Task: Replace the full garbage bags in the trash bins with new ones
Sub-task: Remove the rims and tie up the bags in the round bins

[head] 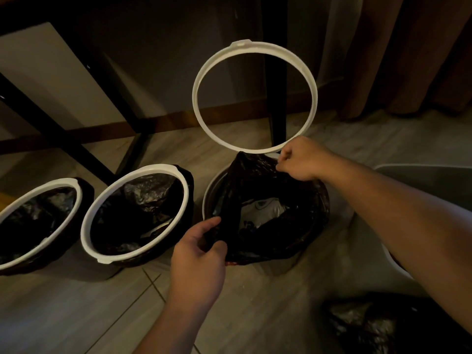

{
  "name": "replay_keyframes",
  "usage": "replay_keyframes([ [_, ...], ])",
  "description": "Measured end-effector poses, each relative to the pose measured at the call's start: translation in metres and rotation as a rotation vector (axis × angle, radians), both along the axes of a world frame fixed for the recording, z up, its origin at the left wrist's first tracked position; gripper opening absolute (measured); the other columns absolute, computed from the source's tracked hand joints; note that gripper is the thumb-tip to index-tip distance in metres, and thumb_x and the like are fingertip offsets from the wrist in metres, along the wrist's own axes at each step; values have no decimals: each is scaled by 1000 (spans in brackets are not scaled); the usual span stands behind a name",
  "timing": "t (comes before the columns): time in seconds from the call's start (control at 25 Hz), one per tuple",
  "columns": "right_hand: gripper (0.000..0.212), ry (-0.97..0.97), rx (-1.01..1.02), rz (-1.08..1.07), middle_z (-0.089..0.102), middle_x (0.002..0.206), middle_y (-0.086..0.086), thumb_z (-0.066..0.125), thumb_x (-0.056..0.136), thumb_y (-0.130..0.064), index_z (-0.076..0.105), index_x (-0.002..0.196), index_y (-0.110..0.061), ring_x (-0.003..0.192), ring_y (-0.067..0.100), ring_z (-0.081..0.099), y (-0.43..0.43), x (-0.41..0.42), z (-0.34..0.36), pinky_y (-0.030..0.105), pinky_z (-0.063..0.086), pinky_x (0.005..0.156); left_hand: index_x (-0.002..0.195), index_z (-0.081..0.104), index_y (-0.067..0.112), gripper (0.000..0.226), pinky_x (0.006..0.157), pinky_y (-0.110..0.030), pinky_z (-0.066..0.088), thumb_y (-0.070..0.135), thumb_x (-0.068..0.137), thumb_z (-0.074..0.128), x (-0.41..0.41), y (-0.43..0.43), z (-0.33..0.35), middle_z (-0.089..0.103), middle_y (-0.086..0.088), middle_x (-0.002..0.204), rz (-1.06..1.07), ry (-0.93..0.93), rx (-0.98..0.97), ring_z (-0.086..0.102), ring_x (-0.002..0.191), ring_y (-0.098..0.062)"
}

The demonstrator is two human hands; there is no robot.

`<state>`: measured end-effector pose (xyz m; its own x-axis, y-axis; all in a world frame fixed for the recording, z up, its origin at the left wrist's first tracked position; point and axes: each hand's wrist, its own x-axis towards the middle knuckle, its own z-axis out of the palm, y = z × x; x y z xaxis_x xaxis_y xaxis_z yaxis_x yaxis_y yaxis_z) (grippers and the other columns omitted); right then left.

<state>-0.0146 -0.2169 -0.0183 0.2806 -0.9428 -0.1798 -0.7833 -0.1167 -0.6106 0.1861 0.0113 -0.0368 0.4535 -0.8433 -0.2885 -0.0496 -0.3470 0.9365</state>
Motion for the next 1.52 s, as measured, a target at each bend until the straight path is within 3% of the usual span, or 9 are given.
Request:
replay_keyframes([
  [0.2,9,-141,-17,-78,73,86,6,70,88,-13,77,83,-16,84,20,69,-3,1,4,33,59,72,93,81,36,15,64,-34,62,23,90,74,3,-3,5,81,1,85,57,-64,-25,78,78,-17],
  [0.44,27,-352,9,-84,70,82,-3,61,82,-4,74,73,-26,83,20,67,-7,2,14,29,49,63,103,79,32,53,72,-34,62,-14,87,59,15,-16,28,80,-5,99,13,-33,-137,76,95,-22],
  [0.52,21,-374,67,-55,69,96,-2,64,78,-14,74,88,-29,93,19,66,-8,4,16,33,52,72,107,79,32,58,77,-44,64,-15,84,55,18,-20,32,80,-4,107,-45,36,-127,76,101,-26],
  [0.68,35,-173,126,44,76,96,1,79,81,-55,81,94,-22,90,18,72,-12,6,21,40,59,84,122,73,41,45,69,-25,62,5,96,63,16,-41,52,80,2,109,-238,119,-3,78,97,-17],
  [0.88,8,-107,56,156,74,76,-14,85,80,-37,80,75,-36,81,9,71,-13,12,24,22,49,60,102,82,33,48,73,-24,60,-4,95,53,27,-62,69,81,2,100,-344,-431,60,74,85,-13],
  [1.0,16,-236,46,170,74,78,-18,81,80,-26,76,79,-40,81,8,71,-11,7,29,19,51,61,126,75,34,49,97,-15,47,3,95,52,37,-53,73,63,22,132,-448,-989,-60,57,119,-1],
  [1.24,21,-545,22,152,76,98,4,73,86,-9,72,83,-30,100,24,73,-6,2,34,46,61,93,151,55,18,62,103,-42,51,3,90,55,50,-14,52,46,2,160,-370,-1187,22,50,140,-24],
  [1.4,67,-5,91,334,67,118,-13,82,76,-64,61,132,-34,103,10,65,-6,-10,45,27,52,80,141,65,15,50,97,-37,52,7,92,62,56,-1,44,57,0,149,-316,-1207,45,59,130,-24],
  [1.52,57,493,144,410,67,101,-7,92,70,-49,65,113,-22,89,15,66,3,-15,50,28,52,66,119,79,16,27,92,-26,44,11,94,71,58,-6,50,73,-2,122,-198,-1128,30,66,114,-23],
])
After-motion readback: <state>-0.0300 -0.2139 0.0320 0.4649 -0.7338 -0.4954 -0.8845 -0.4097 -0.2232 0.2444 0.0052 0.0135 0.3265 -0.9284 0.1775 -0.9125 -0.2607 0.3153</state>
